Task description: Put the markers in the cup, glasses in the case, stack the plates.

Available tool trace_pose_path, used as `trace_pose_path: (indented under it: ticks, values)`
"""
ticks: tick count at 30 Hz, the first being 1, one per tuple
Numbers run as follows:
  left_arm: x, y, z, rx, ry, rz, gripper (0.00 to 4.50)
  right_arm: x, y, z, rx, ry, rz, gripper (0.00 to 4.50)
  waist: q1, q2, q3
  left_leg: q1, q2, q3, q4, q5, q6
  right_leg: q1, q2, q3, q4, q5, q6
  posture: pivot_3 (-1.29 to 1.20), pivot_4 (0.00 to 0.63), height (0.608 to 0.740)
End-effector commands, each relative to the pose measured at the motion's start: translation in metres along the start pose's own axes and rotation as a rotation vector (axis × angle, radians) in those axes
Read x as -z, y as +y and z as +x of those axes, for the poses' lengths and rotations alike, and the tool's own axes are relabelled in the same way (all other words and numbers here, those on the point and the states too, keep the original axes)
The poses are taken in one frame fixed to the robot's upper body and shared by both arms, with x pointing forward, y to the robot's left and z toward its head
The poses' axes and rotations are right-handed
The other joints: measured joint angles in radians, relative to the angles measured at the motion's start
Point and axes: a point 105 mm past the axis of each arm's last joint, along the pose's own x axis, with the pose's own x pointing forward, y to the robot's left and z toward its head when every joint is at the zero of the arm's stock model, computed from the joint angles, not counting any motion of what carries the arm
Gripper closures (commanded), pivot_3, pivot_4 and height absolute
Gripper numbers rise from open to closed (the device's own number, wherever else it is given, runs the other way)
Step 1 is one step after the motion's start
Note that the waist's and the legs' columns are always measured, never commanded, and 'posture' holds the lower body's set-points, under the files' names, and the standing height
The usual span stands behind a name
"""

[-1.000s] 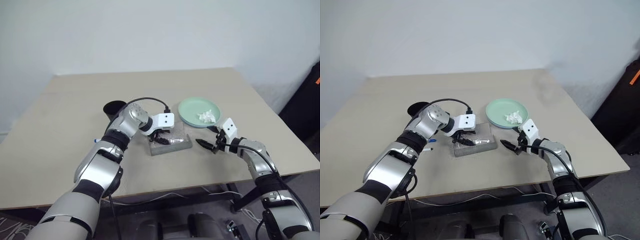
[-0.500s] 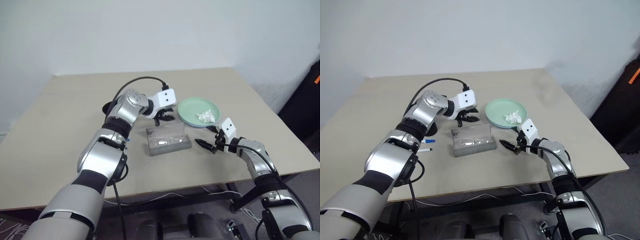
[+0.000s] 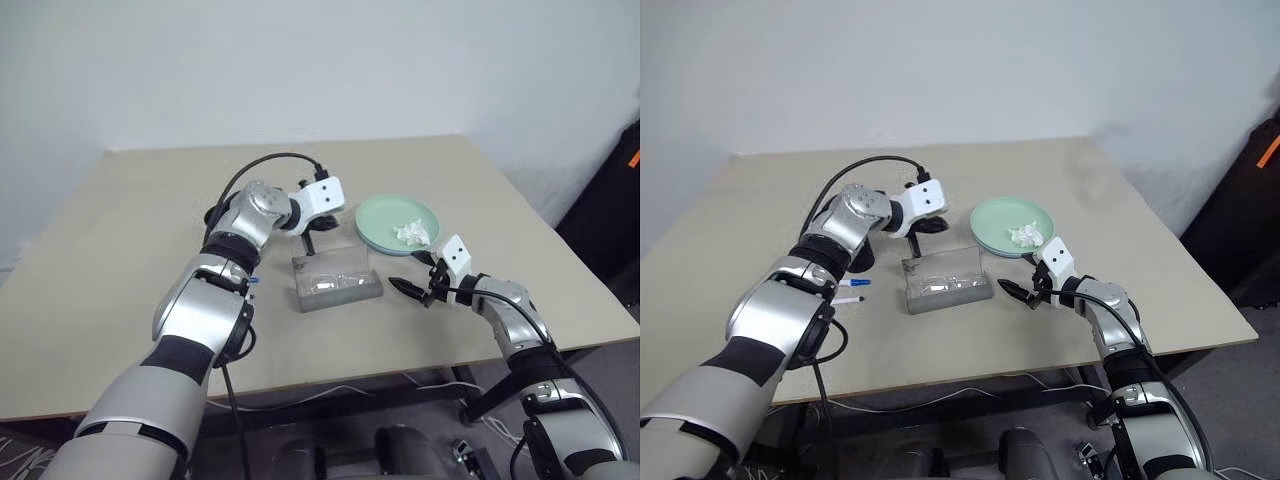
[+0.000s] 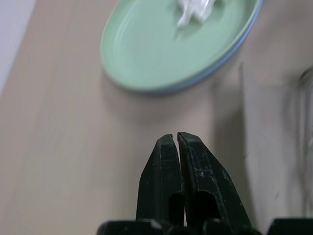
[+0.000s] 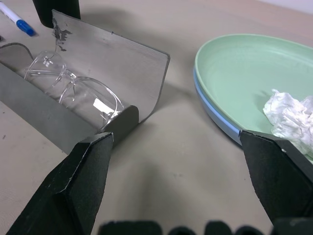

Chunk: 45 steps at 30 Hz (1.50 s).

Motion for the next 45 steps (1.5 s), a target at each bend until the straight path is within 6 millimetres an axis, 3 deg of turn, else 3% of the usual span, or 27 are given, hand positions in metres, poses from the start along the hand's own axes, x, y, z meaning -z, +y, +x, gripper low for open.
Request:
trace_pose_path:
  ticks: [1, 4, 15, 19, 26, 29, 34, 45]
  values:
    - [-0.003, 0.008, -0.004, -0.036, 0.010, 0.057, 4.47, -0.021, -0.004, 0.002, 0.004, -0.063, -0.038, 0.04, 0.001, 0.000, 0.000, 0.000, 0.000, 0.000, 0.000, 0.000, 0.000, 0.000, 0.000, 0.000, 0.000, 0.000, 0.000, 0.00, 0.000, 0.720]
    - [0.012, 0.001, -0.001, -0.023, 0.062, 0.072, 4.47, -0.028, -0.004, 0.001, 0.002, -0.081, -0.047, 0.04, 0.000, 0.000, 0.000, -0.001, -0.001, 0.000, 0.000, 0.000, 0.000, 0.000, -0.001, 0.000, 0.000, 0.000, 0.000, 0.00, 0.000, 0.720]
    - [0.013, 0.001, 0.000, -0.024, 0.063, 0.076, 4.47, -0.028, -0.004, 0.001, 0.003, -0.080, -0.047, 0.04, 0.000, 0.000, 0.000, -0.001, -0.001, 0.000, 0.000, 0.000, 0.000, 0.000, -0.001, 0.000, 0.000, 0.000, 0.000, 0.00, 0.000, 0.720]
    - [0.031, -0.014, 0.005, 0.019, 0.118, 0.116, 4.47, -0.048, 0.002, -0.007, -0.067, -0.151, -0.020, 0.04, 0.000, 0.000, 0.000, -0.001, -0.001, 0.000, 0.000, 0.000, 0.000, 0.000, -0.001, 0.000, 0.000, 0.000, 0.000, 0.00, 0.000, 0.720]
    - [0.031, -0.014, 0.005, 0.019, 0.118, 0.120, 4.47, -0.049, 0.003, -0.008, -0.070, -0.148, -0.012, 0.04, 0.001, -0.001, 0.000, -0.001, -0.001, 0.000, 0.000, 0.000, 0.000, 0.000, -0.001, -0.001, 0.000, 0.000, 0.000, 0.00, 0.000, 0.720]
    - [0.046, -0.026, 0.009, 0.038, 0.155, 0.113, 4.47, -0.055, 0.010, -0.011, -0.118, -0.161, -0.024, 0.04, 0.001, -0.001, 0.000, -0.001, -0.001, 0.000, 0.000, 0.000, 0.000, 0.000, -0.001, -0.001, 0.000, 0.000, 0.000, 0.00, 0.000, 0.720]
    - [0.053, -0.064, 0.003, 0.332, 0.102, 0.022, 4.47, -0.064, 0.012, -0.011, -0.130, -0.186, -0.035, 0.04, 0.000, -0.001, 0.000, -0.001, -0.001, 0.001, 0.000, 0.000, 0.000, 0.000, 0.000, -0.001, 0.000, 0.000, 0.000, 0.00, 0.000, 0.720]
    - [0.041, -0.075, -0.010, 0.461, 0.001, -0.006, 4.47, -0.066, 0.012, -0.011, -0.135, -0.193, -0.038, 0.04, 0.000, -0.001, -0.001, -0.001, 0.000, 0.000, 0.001, 0.000, 0.000, 0.000, -0.001, -0.001, 0.000, 0.000, 0.000, 0.00, 0.000, 0.720]
